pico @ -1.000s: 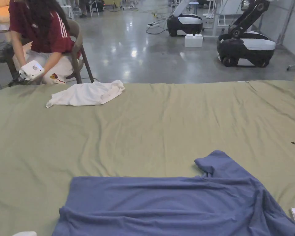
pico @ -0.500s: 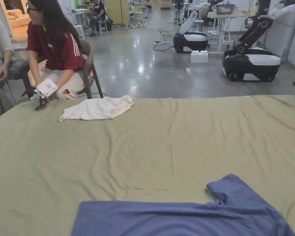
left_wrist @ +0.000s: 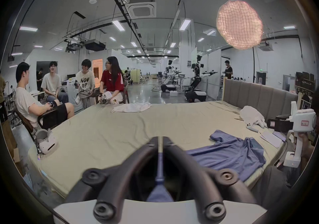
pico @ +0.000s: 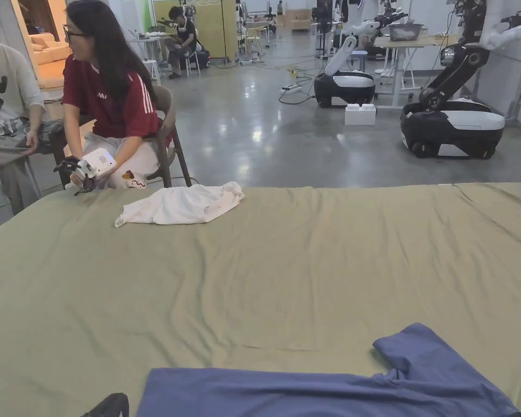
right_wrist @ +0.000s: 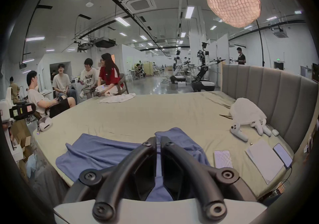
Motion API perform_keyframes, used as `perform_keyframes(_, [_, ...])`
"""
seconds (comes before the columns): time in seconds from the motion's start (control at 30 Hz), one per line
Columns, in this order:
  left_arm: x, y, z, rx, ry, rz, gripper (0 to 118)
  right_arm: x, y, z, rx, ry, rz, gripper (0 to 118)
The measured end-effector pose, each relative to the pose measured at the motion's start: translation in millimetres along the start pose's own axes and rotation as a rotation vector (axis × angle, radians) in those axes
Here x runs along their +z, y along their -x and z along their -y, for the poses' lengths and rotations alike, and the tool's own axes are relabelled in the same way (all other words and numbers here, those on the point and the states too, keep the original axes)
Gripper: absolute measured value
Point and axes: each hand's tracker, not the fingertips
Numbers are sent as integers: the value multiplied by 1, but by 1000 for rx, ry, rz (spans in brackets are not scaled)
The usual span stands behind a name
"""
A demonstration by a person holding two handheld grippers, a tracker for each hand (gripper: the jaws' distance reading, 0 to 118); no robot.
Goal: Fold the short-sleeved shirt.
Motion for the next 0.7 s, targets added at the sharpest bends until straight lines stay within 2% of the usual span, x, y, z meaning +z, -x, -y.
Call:
perform_keyframes(0.3, [-23, 7, 3, 24, 67, -13, 0, -11, 1, 6, 2, 46, 1, 0])
perform_keyframes(0.47, [-96, 37, 17, 137, 220, -21, 0, -16, -6, 14, -31, 76, -4, 0])
perform_keyframes(0.5, [-125, 45, 24, 168, 296, -10, 1, -18, -9, 18, -50, 89, -5, 0])
perform_keyframes(0.53, [-141, 50, 29, 191, 343, -1, 12, -19, -11, 20, -62, 101, -6, 0])
perform_keyframes(0.57, [-164, 57, 36, 208, 375, -12, 31, -21, -14, 24, -76, 115, -4, 0])
perform_keyframes(0.6, [-191, 63, 44, 213, 412, -6, 66, -22, -16, 27, -83, 130, 0, 0])
perform_keyframes(0.63, [-212, 67, 51, 210, 437, -9, 81, -23, -18, 30, -84, 144, 4, 0])
perform_keyframes(0.67, [-238, 72, 59, 205, 492, -19, 82, -24, -21, 33, -85, 161, 8, 0])
perform_keyframes(0.7, [-257, 76, 66, 220, 520, -35, 77, -26, -24, 36, -83, 176, 15, 0])
